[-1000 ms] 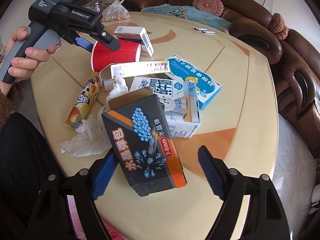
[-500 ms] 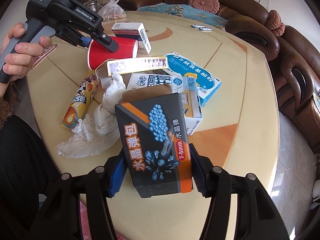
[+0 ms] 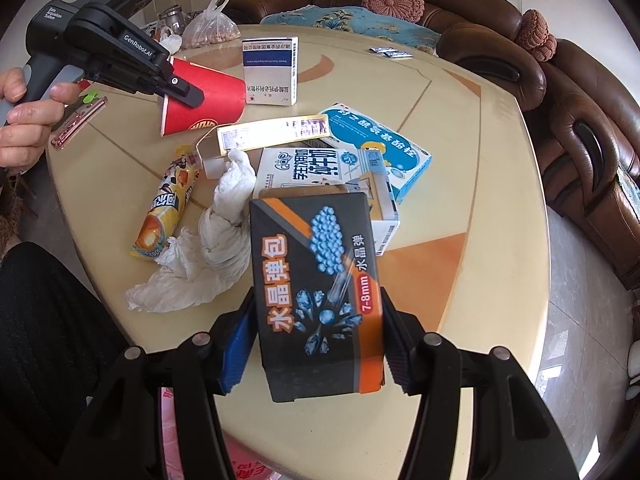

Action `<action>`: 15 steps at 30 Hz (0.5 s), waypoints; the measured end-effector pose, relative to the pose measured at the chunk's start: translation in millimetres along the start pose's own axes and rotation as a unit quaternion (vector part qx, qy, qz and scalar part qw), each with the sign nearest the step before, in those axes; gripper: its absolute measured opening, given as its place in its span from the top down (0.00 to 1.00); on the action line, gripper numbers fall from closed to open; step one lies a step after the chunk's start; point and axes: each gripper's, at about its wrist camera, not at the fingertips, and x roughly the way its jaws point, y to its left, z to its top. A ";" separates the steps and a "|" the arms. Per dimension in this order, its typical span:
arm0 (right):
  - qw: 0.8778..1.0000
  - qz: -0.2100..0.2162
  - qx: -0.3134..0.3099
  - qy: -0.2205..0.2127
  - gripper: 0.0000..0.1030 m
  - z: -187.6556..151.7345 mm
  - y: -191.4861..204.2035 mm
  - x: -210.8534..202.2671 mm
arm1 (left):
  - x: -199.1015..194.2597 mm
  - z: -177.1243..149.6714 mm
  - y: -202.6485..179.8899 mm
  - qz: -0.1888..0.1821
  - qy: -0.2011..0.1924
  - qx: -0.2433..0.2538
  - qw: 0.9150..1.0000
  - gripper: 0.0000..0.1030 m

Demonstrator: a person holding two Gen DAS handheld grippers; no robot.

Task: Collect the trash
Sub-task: 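Close left tool on red paper cup rim while right tool grasps black-and-orange box, then lift red cup with left tool while right tool carries black box toward pink bin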

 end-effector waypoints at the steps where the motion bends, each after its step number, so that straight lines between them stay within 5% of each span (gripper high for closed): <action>1: 1.000 -0.001 0.002 -0.001 0.47 -0.6 0.3 -1.5 | -2.3 -2.0 2.3 0.001 -0.001 -0.002 1.000 0.92; 15: 1.000 -0.013 0.017 -0.017 0.47 1.7 9.6 -29.0 | -42.3 -28.0 2.7 0.029 -0.021 0.029 0.999 0.92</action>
